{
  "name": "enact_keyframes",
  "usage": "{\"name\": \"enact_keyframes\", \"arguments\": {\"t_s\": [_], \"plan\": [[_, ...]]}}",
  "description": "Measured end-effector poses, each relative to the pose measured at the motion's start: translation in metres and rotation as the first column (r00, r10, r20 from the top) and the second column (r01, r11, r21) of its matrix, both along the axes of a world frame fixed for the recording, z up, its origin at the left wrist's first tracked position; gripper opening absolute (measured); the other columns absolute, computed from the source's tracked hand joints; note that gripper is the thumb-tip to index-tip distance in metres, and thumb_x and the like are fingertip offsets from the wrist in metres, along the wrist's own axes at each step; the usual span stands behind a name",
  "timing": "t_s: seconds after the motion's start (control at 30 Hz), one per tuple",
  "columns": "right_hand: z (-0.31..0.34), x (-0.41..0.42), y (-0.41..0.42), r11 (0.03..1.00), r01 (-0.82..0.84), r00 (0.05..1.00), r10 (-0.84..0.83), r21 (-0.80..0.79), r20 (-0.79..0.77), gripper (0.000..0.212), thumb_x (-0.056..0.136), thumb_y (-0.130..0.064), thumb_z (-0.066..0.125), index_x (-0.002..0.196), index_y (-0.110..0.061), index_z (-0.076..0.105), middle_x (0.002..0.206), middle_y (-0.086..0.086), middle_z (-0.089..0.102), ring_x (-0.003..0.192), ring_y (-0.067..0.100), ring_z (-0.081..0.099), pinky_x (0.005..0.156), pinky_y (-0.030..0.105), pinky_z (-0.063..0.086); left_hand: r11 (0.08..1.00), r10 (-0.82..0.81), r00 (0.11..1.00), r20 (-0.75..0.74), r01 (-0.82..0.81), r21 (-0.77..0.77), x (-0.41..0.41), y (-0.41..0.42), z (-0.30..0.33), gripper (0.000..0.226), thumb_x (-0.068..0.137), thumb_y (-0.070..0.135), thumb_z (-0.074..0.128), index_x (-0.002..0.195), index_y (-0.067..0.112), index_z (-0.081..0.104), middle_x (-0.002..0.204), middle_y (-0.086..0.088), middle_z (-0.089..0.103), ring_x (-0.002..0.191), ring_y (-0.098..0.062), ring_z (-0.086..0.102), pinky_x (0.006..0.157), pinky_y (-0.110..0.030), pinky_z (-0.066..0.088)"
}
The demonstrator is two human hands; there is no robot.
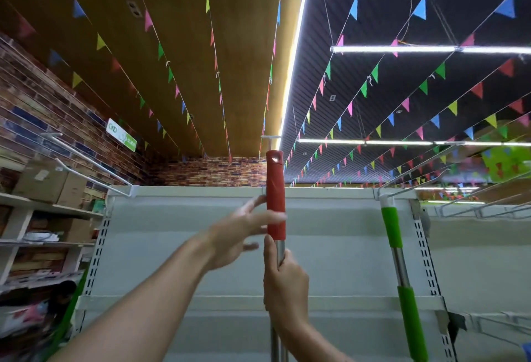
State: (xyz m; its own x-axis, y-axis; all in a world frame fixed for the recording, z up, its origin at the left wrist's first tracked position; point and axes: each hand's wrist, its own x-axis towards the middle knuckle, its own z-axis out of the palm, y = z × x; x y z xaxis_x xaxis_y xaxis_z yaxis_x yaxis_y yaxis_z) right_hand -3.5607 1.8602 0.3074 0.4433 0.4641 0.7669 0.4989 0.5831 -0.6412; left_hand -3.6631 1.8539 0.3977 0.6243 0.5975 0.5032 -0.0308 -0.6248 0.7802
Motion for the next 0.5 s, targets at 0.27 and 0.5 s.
{"name": "enact_keyframes", "arguments": {"t_s": [0.27,0.5], "plan": [[-0.001,0.0,0.001,0.998,-0.051,0.998,0.05,-0.026,-0.029,0.054,0.087,-0.067,0.038,0.073,-0.016,0.051,0.055,-0.001,0.051,0.051,0.02,0.051,0.057,0.048,0.053,0.923,0.282,0.924,0.259,-0.335,0.19,0.04,-0.004,-0.002,0.051,0.092,0.04,0.053,0.134,0.018,0.035,0.113,-0.005,0.061,0.094,-0.02,0.066,0.083,-0.031,0.053],[-0.003,0.005,0.005,0.999,-0.028,0.999,0.027,-0.028,-0.019,0.048,0.09,-0.058,0.037,0.07,-0.016,0.048,0.058,0.0,0.052,0.054,0.023,0.052,0.059,0.049,0.055,0.881,0.351,0.835,0.423,-0.448,0.155,0.061,0.001,-0.008,0.032,0.098,0.027,0.045,0.127,0.013,0.04,0.095,-0.004,0.059,0.07,-0.014,0.062,0.061,-0.021,0.053]]}}
